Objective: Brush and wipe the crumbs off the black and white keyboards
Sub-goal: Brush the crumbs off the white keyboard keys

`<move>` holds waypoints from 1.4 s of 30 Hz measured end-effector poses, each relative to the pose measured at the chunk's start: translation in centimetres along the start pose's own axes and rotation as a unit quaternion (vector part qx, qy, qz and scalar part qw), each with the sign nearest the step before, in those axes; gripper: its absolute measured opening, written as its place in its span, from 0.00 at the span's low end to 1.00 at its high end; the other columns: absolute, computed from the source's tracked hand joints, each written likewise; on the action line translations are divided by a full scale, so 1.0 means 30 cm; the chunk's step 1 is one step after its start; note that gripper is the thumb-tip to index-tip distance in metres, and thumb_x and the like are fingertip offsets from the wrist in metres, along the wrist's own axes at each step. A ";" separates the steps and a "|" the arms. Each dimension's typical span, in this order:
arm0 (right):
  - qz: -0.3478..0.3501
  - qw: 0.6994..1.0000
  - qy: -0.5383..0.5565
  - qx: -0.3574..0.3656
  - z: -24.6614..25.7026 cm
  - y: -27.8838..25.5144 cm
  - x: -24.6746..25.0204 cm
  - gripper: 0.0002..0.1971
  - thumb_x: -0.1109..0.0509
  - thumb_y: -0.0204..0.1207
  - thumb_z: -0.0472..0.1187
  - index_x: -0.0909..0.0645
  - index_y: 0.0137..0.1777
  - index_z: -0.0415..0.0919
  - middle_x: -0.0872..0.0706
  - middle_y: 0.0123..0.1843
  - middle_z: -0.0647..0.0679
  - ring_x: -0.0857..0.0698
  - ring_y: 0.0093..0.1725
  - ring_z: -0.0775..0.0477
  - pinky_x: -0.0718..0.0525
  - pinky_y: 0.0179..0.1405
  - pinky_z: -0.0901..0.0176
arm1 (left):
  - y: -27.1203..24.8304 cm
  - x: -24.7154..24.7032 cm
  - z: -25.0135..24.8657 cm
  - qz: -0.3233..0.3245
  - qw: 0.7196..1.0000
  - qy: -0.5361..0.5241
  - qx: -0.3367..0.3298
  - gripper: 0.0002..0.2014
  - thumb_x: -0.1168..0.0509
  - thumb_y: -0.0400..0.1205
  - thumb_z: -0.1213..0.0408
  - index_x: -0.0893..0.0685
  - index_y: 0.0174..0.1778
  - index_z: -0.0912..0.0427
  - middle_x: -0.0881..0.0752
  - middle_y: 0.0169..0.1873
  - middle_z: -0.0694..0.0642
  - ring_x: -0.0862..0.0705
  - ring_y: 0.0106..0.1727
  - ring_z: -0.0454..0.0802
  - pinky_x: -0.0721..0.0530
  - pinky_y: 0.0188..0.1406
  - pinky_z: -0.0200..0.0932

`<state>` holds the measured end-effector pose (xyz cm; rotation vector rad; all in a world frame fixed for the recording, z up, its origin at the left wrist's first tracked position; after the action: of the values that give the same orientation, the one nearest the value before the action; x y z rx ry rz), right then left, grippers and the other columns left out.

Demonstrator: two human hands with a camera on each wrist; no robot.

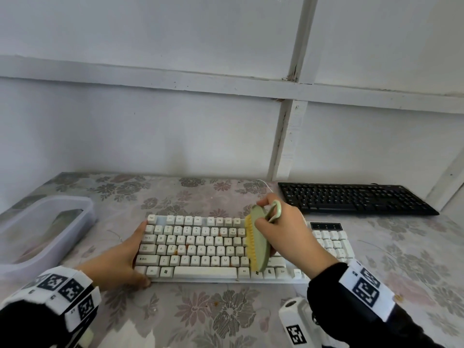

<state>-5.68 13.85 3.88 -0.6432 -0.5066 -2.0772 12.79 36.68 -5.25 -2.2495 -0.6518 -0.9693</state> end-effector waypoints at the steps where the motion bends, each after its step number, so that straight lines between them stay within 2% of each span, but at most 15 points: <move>1: 0.014 1.000 -0.004 -0.006 -0.005 -0.014 -0.009 0.09 0.37 0.76 0.33 0.25 0.54 0.44 0.16 0.41 0.40 0.16 0.32 0.40 0.13 0.29 0.40 | 0.001 0.000 0.001 0.001 1.000 -0.003 -0.001 0.60 0.24 0.69 0.66 0.74 0.64 0.32 0.38 0.78 0.50 0.31 0.64 0.41 0.35 0.73 0.39; 3: 0.037 0.999 -0.011 -0.014 -0.006 -0.035 -0.011 0.08 0.36 0.75 0.33 0.24 0.53 0.42 0.18 0.36 0.45 0.18 0.27 0.48 0.14 0.26 0.44 | 0.002 0.001 0.002 0.000 1.000 -0.005 -0.005 0.60 0.24 0.69 0.66 0.74 0.64 0.31 0.38 0.78 0.50 0.31 0.66 0.42 0.35 0.73 0.39; 5: 0.051 0.998 0.005 -0.021 -0.001 -0.038 0.004 0.08 0.35 0.74 0.32 0.22 0.51 0.41 0.19 0.33 0.47 0.21 0.21 0.55 0.19 0.17 0.54 | 0.004 0.000 0.007 0.003 1.000 -0.004 -0.004 0.60 0.23 0.68 0.65 0.74 0.65 0.32 0.39 0.79 0.50 0.31 0.70 0.44 0.36 0.74 0.39; 9: -0.011 0.999 0.044 0.000 0.031 -0.001 0.049 0.09 0.36 0.75 0.31 0.22 0.53 0.41 0.17 0.39 0.45 0.20 0.21 0.60 0.25 0.13 0.65 | 0.007 -0.003 0.011 0.004 1.000 0.005 0.003 0.63 0.23 0.69 0.64 0.75 0.74 0.39 0.40 0.79 0.50 0.31 0.71 0.44 0.37 0.74 0.39; 11: -0.040 0.998 0.035 0.022 0.036 0.018 0.042 0.10 0.36 0.75 0.32 0.23 0.53 0.44 0.16 0.41 0.44 0.18 0.27 0.57 0.18 0.19 0.57 | 0.008 -0.002 0.012 0.004 1.000 0.006 0.005 0.63 0.23 0.69 0.64 0.75 0.75 0.40 0.40 0.79 0.50 0.31 0.72 0.45 0.37 0.74 0.39; 13: -0.038 0.999 0.018 0.023 0.024 0.022 0.018 0.10 0.37 0.75 0.33 0.24 0.52 0.47 0.14 0.42 0.41 0.16 0.32 0.47 0.13 0.28 0.46 | 0.006 -0.002 0.012 0.003 1.000 0.005 -0.003 0.62 0.23 0.68 0.63 0.75 0.70 0.34 0.39 0.79 0.50 0.31 0.71 0.45 0.37 0.74 0.39; 16: -0.013 1.000 0.007 0.006 -0.009 -0.013 -0.016 0.08 0.36 0.76 0.34 0.25 0.51 0.47 0.14 0.40 0.41 0.14 0.34 0.37 0.13 0.29 0.40 | 0.005 0.000 0.012 0.003 1.000 -0.001 -0.010 0.61 0.23 0.68 0.64 0.73 0.67 0.31 0.39 0.78 0.49 0.31 0.69 0.43 0.36 0.74 0.40; 18: 0.005 1.000 0.003 0.000 -0.019 -0.048 -0.027 0.08 0.36 0.75 0.34 0.25 0.52 0.46 0.15 0.39 0.40 0.14 0.33 0.38 0.14 0.24 0.42 | 0.005 -0.001 0.011 0.007 1.000 0.000 -0.008 0.62 0.23 0.68 0.64 0.74 0.71 0.35 0.39 0.79 0.50 0.31 0.70 0.44 0.35 0.74 0.39; 21: 0.029 0.999 0.024 -0.009 -0.022 -0.057 -0.020 0.08 0.36 0.75 0.32 0.24 0.51 0.43 0.17 0.35 0.42 0.19 0.21 0.52 0.19 0.15 0.57 | 0.007 -0.001 0.010 0.005 1.000 0.001 -0.009 0.62 0.23 0.68 0.64 0.74 0.72 0.37 0.39 0.78 0.51 0.31 0.68 0.43 0.34 0.73 0.38; 26: -0.057 0.997 0.029 0.032 0.003 -0.006 0.009 0.10 0.37 0.75 0.32 0.23 0.53 0.43 0.19 0.31 0.48 0.23 0.20 0.59 0.22 0.17 0.64 | 0.009 -0.002 0.013 0.010 1.000 -0.002 -0.002 0.64 0.23 0.67 0.64 0.75 0.74 0.39 0.39 0.79 0.51 0.30 0.71 0.46 0.33 0.74 0.40; 29: -0.043 0.999 0.014 0.026 -0.010 -0.021 -0.035 0.10 0.37 0.76 0.33 0.25 0.54 0.45 0.17 0.32 0.46 0.19 0.24 0.54 0.17 0.20 0.57 | 0.008 -0.002 0.018 0.009 1.000 -0.006 0.004 0.64 0.23 0.68 0.64 0.74 0.75 0.39 0.39 0.78 0.51 0.30 0.70 0.46 0.33 0.73 0.40; 35: 0.041 0.999 0.006 -0.003 -0.016 -0.085 -0.054 0.08 0.36 0.74 0.33 0.25 0.51 0.45 0.19 0.31 0.45 0.21 0.26 0.47 0.17 0.25 0.42 | 0.007 -0.003 0.011 0.012 1.000 -0.005 0.000 0.62 0.24 0.69 0.65 0.74 0.73 0.37 0.38 0.78 0.50 0.31 0.65 0.42 0.34 0.72 0.39; 37: 0.048 0.999 0.013 -0.011 -0.001 -0.078 -0.028 0.07 0.36 0.75 0.34 0.24 0.50 0.45 0.18 0.34 0.45 0.19 0.25 0.50 0.18 0.18 0.49 | 0.007 -0.004 0.010 0.011 1.000 -0.002 0.007 0.62 0.24 0.69 0.64 0.74 0.75 0.39 0.38 0.78 0.51 0.30 0.64 0.42 0.34 0.72 0.39; 39: 0.011 0.999 0.036 -0.010 0.017 -0.055 0.004 0.07 0.35 0.75 0.33 0.23 0.51 0.43 0.17 0.37 0.45 0.18 0.25 0.53 0.20 0.16 0.59 | 0.010 -0.004 0.014 0.009 1.000 -0.004 0.010 0.63 0.23 0.69 0.63 0.74 0.75 0.40 0.37 0.78 0.51 0.29 0.65 0.43 0.33 0.72 0.39; 42: -0.051 0.996 0.067 0.015 0.044 -0.018 0.027 0.11 0.36 0.76 0.31 0.23 0.54 0.45 0.15 0.41 0.43 0.17 0.28 0.53 0.14 0.21 0.56 | 0.013 -0.005 0.024 0.007 1.000 -0.004 0.015 0.64 0.23 0.68 0.62 0.74 0.76 0.39 0.37 0.78 0.51 0.28 0.68 0.46 0.32 0.72 0.40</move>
<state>-6.18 14.39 5.35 -0.4641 -0.5018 -2.1869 13.30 36.86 -5.89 -2.2308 -0.6490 -0.9371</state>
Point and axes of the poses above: each hand's wrist, its own y-axis towards the middle knuckle, its own x-axis out of the back of the hand, z = x × y, the point moved 3 cm from there along y, towards the middle knuckle
